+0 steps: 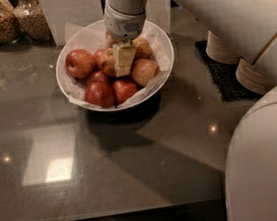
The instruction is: Pick apple from white bowl
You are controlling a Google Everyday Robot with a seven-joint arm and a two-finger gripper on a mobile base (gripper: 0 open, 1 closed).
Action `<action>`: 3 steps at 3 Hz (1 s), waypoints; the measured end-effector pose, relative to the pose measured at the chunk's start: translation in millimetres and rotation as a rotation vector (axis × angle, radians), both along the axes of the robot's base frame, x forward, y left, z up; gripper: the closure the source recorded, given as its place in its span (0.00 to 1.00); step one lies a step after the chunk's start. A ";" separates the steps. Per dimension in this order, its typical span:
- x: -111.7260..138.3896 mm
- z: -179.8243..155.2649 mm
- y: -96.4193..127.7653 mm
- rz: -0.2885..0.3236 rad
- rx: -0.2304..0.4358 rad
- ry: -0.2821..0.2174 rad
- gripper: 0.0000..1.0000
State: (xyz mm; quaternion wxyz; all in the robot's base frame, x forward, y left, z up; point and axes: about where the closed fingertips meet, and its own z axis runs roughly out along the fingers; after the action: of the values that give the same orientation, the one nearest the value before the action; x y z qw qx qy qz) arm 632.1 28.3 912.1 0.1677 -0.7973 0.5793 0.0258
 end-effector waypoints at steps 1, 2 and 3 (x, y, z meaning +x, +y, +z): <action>2.9 7.8 6.1 0.005 -0.007 -0.022 1.00; -3.7 41.6 16.1 0.006 -0.048 -0.083 1.00; -19.9 82.0 22.9 0.001 -0.080 -0.148 1.00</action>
Offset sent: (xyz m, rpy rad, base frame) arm -0.0176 0.0254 0.0940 -0.1127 -0.1620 0.0099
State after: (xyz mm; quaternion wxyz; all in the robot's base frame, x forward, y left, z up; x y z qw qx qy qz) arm 612.1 51.2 994.1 0.1780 -0.8033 0.5655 -0.0566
